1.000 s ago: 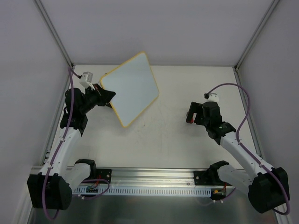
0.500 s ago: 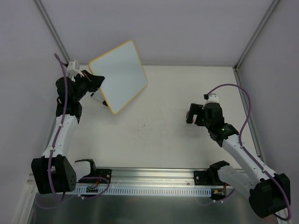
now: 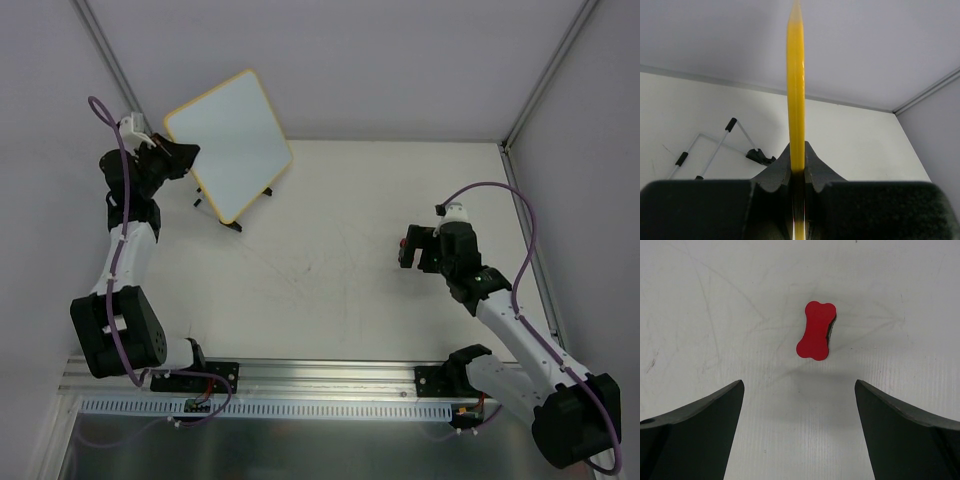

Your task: Erase the whiteboard

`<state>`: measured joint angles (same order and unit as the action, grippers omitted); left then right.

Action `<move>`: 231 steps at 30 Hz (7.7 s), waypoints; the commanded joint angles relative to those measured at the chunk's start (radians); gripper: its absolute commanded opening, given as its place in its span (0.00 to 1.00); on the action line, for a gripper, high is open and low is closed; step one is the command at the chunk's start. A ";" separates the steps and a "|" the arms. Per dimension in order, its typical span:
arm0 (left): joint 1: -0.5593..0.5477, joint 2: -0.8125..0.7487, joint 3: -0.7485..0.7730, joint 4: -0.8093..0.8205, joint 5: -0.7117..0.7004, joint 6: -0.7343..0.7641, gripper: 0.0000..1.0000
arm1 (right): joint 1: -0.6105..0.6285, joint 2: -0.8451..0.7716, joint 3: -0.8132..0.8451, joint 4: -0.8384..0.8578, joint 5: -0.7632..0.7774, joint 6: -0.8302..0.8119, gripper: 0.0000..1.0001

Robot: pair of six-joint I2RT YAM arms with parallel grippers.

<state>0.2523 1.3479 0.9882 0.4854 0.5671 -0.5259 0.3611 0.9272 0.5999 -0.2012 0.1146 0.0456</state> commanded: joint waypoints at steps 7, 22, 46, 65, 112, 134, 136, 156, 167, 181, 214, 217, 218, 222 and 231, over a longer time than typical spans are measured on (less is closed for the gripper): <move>0.062 0.077 0.128 0.252 0.057 -0.028 0.00 | -0.016 0.001 0.014 -0.010 -0.015 -0.030 0.95; 0.102 0.131 0.099 0.245 0.088 0.061 0.00 | -0.022 0.012 0.006 -0.014 -0.024 -0.023 0.96; 0.133 0.117 -0.055 0.200 0.094 0.225 0.00 | -0.025 0.004 -0.008 -0.026 -0.041 -0.021 0.96; 0.148 0.109 -0.164 0.056 0.043 0.429 0.00 | -0.025 -0.016 -0.029 -0.030 -0.046 -0.013 0.96; 0.150 0.238 -0.151 0.044 -0.417 0.793 0.00 | -0.025 -0.060 -0.034 -0.124 -0.104 -0.038 0.96; 0.185 0.327 0.001 0.024 -0.135 0.731 0.00 | -0.025 0.059 0.028 -0.147 -0.181 -0.023 0.96; 0.185 0.309 -0.029 0.022 -0.139 0.731 0.00 | -0.025 0.067 0.031 -0.147 -0.176 -0.026 0.96; 0.185 0.134 -0.319 0.033 -0.283 0.744 0.00 | -0.025 0.088 0.034 -0.136 -0.162 -0.036 0.96; 0.182 0.010 -0.326 -0.111 -0.331 0.708 0.00 | -0.027 0.076 0.001 -0.103 -0.173 -0.007 0.96; 0.182 -0.059 -0.347 -0.232 -0.377 0.656 0.16 | -0.027 0.027 -0.054 -0.076 -0.176 -0.003 0.96; 0.182 0.039 -0.267 -0.307 -0.444 0.682 0.53 | -0.025 -0.059 -0.097 -0.078 -0.184 -0.006 0.96; 0.182 0.039 -0.269 -0.311 -0.446 0.687 0.56 | -0.025 -0.060 -0.098 -0.078 -0.184 -0.006 0.96; 0.180 0.039 -0.269 -0.311 -0.446 0.688 0.56 | -0.025 -0.060 -0.100 -0.078 -0.184 -0.006 0.96; 0.180 0.030 -0.276 -0.311 -0.444 0.688 0.60 | -0.025 -0.059 -0.104 -0.079 -0.185 -0.006 0.96; 0.173 -0.015 -0.292 -0.317 -0.460 0.678 0.77 | -0.025 -0.070 -0.111 -0.078 -0.190 -0.003 0.96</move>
<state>0.4198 1.3468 0.7246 0.2714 0.1692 0.1101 0.3435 0.8795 0.4931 -0.2955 -0.0673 0.0368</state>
